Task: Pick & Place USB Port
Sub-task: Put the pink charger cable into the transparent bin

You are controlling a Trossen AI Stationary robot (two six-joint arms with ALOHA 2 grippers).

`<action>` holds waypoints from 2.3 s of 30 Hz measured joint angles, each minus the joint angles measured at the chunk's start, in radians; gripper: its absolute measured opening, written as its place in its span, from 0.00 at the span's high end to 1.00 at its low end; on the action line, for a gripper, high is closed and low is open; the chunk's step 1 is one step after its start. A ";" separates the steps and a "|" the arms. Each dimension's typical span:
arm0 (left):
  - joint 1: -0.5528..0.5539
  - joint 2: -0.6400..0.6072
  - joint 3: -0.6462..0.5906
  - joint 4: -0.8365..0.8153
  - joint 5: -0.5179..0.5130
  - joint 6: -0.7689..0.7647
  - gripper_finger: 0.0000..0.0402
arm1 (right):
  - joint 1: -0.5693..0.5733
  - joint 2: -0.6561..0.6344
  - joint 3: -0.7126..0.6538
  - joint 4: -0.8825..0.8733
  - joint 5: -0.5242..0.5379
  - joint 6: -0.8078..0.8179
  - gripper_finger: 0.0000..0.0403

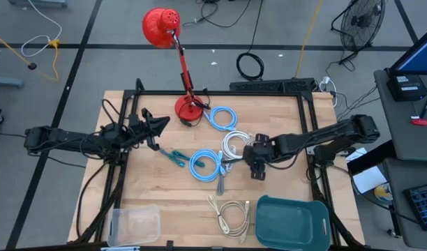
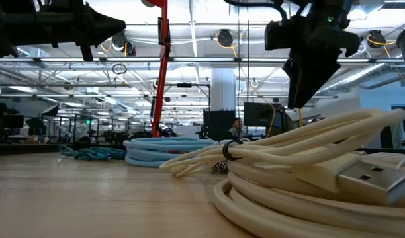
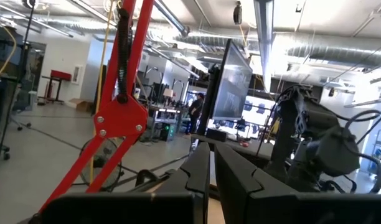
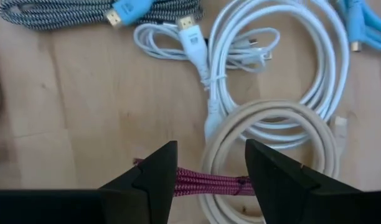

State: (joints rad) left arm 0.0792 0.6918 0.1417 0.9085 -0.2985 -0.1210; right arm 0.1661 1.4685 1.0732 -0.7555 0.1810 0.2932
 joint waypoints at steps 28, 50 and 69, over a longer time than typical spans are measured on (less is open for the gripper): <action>0.000 0.000 0.000 -0.009 0.001 -0.019 0.94 | -0.162 -0.066 -0.154 -0.010 0.079 0.265 0.55; 0.000 0.000 0.000 -0.022 0.001 -0.022 0.94 | -0.266 -0.052 -0.218 0.073 -0.160 0.460 0.55; 0.000 0.000 0.000 -0.023 0.000 -0.013 0.94 | -0.270 -0.052 -0.355 0.342 -0.177 0.381 0.71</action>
State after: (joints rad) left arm 0.0792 0.6918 0.1417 0.8853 -0.2981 -0.1336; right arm -0.1041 1.4166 0.7181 -0.4137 0.0043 0.6743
